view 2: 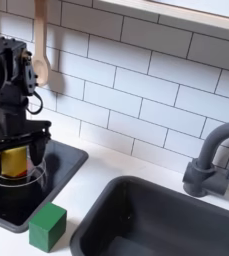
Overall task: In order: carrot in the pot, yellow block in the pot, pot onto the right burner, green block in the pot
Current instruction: 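Put the yellow block in the pot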
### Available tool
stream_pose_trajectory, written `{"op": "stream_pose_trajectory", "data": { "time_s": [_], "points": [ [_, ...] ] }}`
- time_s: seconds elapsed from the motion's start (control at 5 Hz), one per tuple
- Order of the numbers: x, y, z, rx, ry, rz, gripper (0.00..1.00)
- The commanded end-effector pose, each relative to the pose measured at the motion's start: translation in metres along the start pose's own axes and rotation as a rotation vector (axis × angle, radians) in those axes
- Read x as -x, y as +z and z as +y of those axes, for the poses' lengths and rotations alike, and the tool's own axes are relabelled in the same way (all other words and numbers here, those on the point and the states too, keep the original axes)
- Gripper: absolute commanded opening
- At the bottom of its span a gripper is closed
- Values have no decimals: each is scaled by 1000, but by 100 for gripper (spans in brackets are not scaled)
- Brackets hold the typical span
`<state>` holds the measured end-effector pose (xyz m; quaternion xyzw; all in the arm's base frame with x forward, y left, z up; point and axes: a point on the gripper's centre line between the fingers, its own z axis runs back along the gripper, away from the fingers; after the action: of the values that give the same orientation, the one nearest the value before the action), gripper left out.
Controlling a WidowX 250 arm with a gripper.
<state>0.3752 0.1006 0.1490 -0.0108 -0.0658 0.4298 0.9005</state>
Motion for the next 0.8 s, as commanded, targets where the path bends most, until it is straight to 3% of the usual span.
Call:
{"op": "stream_pose_trajectory", "data": {
  "time_s": [0.0,0.6],
  "points": [
    [-4,-7,-4,-11,4,5,100],
    [-13,-13,-6,-17,17,7,100]
  ]
}}
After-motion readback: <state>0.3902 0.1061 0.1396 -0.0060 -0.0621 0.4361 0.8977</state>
